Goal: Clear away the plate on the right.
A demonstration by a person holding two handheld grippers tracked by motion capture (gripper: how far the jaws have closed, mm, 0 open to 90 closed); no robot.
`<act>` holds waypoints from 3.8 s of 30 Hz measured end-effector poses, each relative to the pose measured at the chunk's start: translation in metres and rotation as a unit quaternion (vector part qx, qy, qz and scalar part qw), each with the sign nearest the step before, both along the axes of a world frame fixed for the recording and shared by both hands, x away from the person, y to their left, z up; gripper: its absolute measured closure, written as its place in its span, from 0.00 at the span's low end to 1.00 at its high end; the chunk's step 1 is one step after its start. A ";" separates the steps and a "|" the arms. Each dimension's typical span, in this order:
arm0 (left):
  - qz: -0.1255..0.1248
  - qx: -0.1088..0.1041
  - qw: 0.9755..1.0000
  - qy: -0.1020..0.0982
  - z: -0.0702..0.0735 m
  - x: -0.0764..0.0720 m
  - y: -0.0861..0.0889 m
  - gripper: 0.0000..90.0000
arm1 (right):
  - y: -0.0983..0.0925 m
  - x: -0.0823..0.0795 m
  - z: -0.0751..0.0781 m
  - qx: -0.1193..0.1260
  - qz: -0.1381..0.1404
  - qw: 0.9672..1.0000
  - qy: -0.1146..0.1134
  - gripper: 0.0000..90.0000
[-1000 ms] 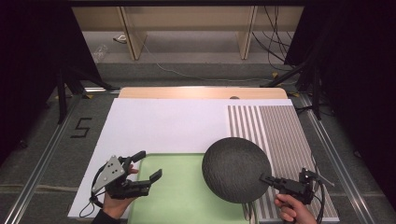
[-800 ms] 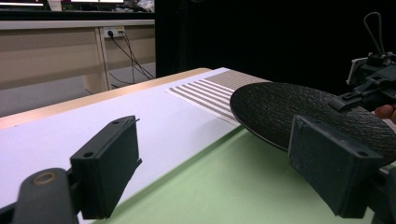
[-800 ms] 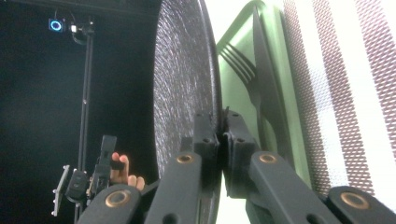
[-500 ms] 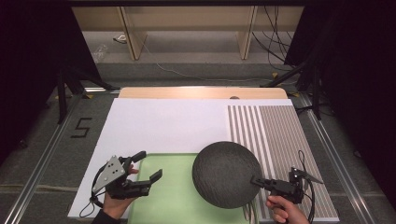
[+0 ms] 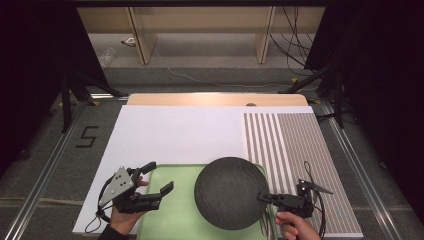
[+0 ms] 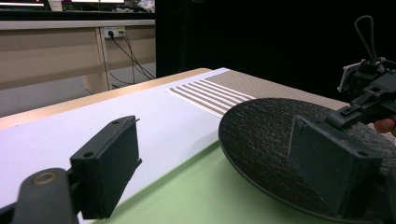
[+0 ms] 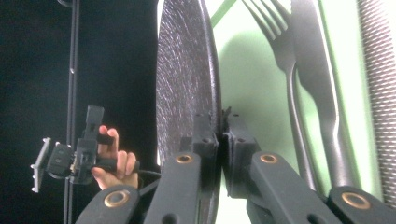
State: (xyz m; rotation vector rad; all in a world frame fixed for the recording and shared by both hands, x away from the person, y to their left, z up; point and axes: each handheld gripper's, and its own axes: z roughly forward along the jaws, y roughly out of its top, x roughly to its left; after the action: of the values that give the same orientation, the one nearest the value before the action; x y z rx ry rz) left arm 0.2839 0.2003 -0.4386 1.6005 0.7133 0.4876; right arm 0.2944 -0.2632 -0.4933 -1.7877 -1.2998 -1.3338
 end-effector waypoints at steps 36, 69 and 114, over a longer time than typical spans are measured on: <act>0.001 -0.001 1.000 -0.001 0.000 0.000 0.001 0.18 | 0.051 0.011 -0.015 -0.029 0.069 0.997 0.018 0.92; -0.002 0.000 1.000 0.000 0.000 -0.001 0.001 0.18 | 0.058 0.013 0.003 -0.153 0.136 0.978 -0.039 0.43; -0.008 0.000 1.000 0.001 0.000 0.000 0.000 0.18 | 0.039 0.012 0.042 -0.226 0.077 0.949 -0.205 0.34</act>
State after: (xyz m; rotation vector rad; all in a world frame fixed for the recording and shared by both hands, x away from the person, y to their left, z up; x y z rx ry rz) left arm 0.2839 0.2003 -0.4387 1.6063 0.7026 0.4745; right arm 0.3064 -0.2239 -0.4511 -1.6902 -2.0683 -1.4509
